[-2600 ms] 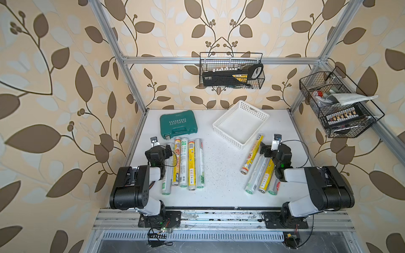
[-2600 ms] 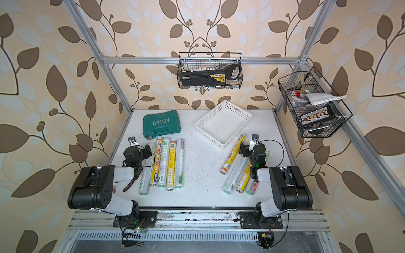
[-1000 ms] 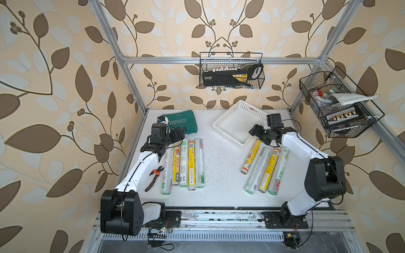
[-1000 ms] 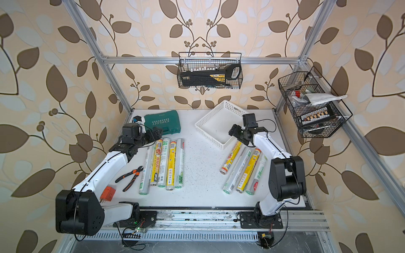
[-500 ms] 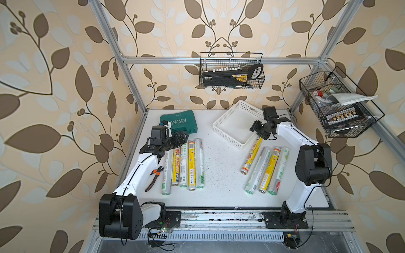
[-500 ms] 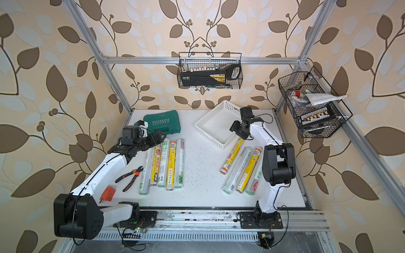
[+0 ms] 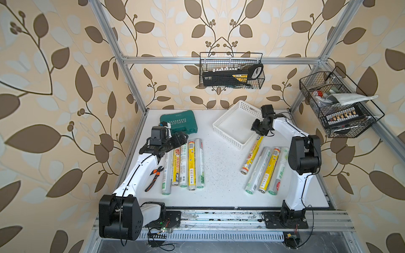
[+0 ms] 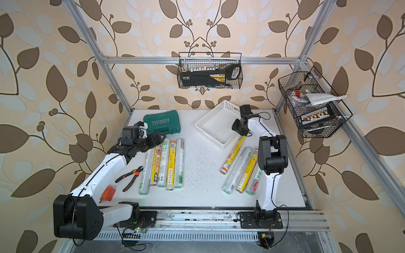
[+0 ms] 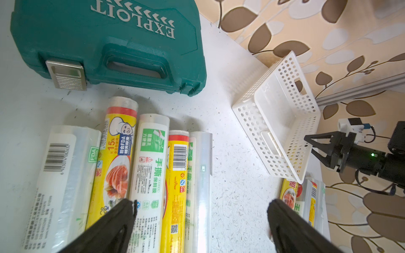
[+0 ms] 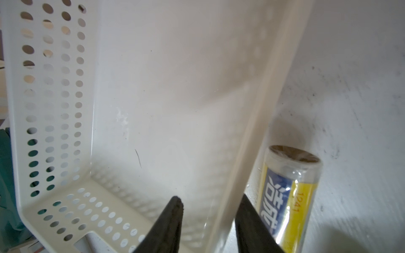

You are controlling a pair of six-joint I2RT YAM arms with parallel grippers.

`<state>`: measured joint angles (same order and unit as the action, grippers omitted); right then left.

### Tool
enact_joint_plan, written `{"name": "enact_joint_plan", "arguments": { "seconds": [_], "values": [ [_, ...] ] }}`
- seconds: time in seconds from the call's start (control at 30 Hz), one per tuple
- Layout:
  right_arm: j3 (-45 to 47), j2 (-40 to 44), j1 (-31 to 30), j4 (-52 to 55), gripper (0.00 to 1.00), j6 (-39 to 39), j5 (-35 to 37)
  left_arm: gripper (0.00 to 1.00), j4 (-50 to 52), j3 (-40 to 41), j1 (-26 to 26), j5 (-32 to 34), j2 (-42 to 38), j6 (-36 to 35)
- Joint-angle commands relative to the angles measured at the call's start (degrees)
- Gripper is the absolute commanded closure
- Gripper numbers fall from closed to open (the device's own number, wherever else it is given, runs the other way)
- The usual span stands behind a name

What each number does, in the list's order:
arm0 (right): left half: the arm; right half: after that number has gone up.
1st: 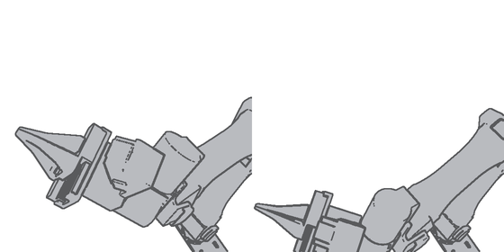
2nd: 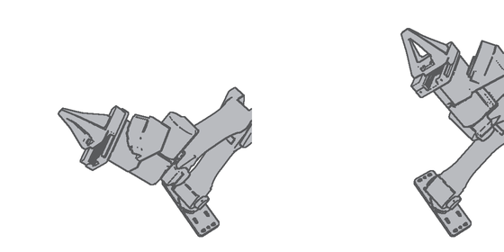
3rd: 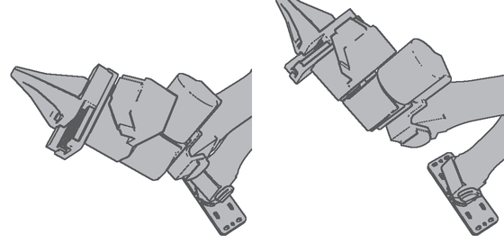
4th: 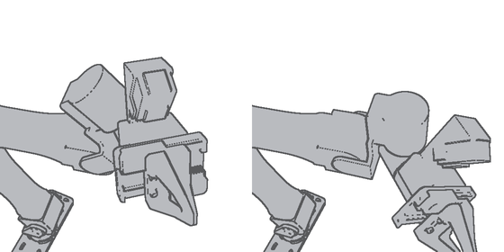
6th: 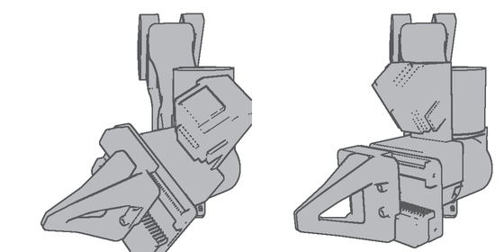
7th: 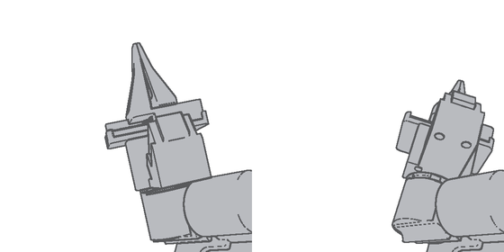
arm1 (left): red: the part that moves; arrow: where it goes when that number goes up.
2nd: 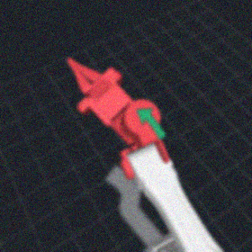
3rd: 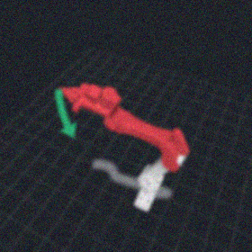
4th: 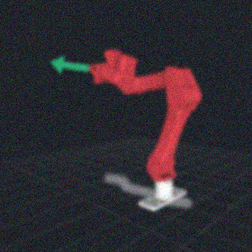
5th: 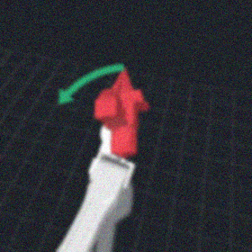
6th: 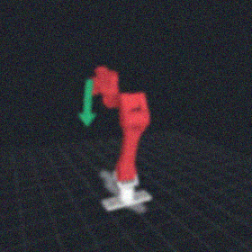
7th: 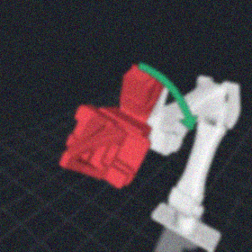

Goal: Put the plastic wrap into the basket
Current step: Move the basket to the center of the board.

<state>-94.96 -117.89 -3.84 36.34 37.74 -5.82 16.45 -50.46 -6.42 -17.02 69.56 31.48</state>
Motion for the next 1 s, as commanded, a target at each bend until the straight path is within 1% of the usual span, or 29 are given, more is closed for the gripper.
{"name": "enact_joint_plan", "arguments": {
  "seconds": [0.0, 0.1, 0.2, 0.4, 0.5, 0.73, 0.97],
  "values": [
    [-2.1, -1.5, 0.3, 1.8, 0.63, -1.0, -0.2, 0.01, 0.1, -2.1, -0.7, 0.1, 0.7, 0.1],
    [-1.6, -1.3, 0.2, 1.4, 0.72, -1.0, -0.5, 0.01, 0.3, -2.3, -0.8, 0.2, 1.0, 0.1],
    [-1.5, -1.4, 0.2, 1.3, 0.79, -1.5, -1.0, 0.01, 0.9, -2.6, -0.9, 0.5, 1.4, 0.1],
    [-0.3, -0.3, 0.3, 0.7, 0.81, -4.3, -0.6, 0.01, 1.7, -3.3, -1.3, 0.3, 1.7, 0.0],
    [0.4, -0.1, 0.2, 0.7, 0.85, -4.8, -1.2, 0.01, 2.1, -3.3, -1.5, 0.5, 2.0, 0.0],
    [3.2, 3.0, 0.1, 0.6, 0.86, -5.4, -2.0, 0.01, 5.1, -4.8, -2.4, 0.1, 1.4, 0.1],
    [5.7, 6.2, -1.5, 1.3, 0.87, -5.3, -2.6, 0.01, 10.9, -5.7, -3.0, -1.4, -2.8, 0.7]
  ]
}}
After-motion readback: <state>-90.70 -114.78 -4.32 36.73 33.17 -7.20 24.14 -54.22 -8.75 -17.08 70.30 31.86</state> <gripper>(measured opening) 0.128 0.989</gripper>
